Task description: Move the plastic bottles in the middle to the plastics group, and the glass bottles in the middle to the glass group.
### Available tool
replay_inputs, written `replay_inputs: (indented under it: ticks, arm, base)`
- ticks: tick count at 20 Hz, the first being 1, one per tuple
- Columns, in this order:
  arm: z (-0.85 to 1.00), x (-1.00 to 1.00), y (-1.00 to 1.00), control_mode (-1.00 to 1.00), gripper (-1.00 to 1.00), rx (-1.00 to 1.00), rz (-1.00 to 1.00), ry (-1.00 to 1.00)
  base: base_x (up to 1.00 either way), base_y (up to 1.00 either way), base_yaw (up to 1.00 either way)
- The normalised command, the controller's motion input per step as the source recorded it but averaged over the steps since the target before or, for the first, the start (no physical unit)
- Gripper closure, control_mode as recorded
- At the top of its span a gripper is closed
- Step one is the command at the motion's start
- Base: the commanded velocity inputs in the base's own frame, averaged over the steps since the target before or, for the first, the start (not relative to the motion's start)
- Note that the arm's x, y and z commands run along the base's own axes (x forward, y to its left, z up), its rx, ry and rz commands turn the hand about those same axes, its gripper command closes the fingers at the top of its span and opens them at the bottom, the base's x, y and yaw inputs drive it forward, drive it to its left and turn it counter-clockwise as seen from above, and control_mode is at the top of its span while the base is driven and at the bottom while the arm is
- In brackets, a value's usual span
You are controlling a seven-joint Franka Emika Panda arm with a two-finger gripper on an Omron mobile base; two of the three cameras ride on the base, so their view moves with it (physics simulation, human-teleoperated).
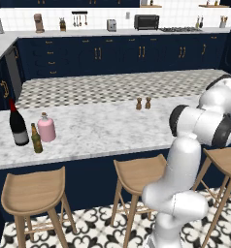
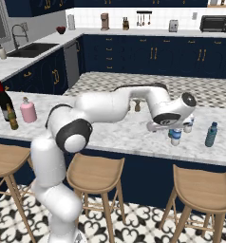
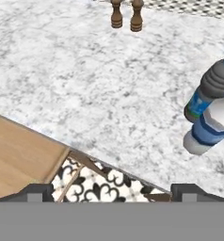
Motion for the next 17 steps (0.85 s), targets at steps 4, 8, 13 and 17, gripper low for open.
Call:
replay_inputs:
  ticks: [4,8,13,17]
  arm:
    - [0.00,-0.65,0.99,-1.00,-1.00,-0.11,0.00,0.00]
    - [0.05,-0.61,0.98,-1.00,-1.00,-0.11,0.00,0.00]
    - [0.42,-0.43,0.87,-1.00,-1.00,-0.12,0.00,0.00]
    - [0.99,-0.33,0.52,-1.00,-1.00,-0.11,0.00,0.00]
  base:
    - [0.00,0.00,0.00]
    - [0.00,0.00,0.00]
    - [0.00,0.00,0.00]
    - [0.00,0.00,0.00]
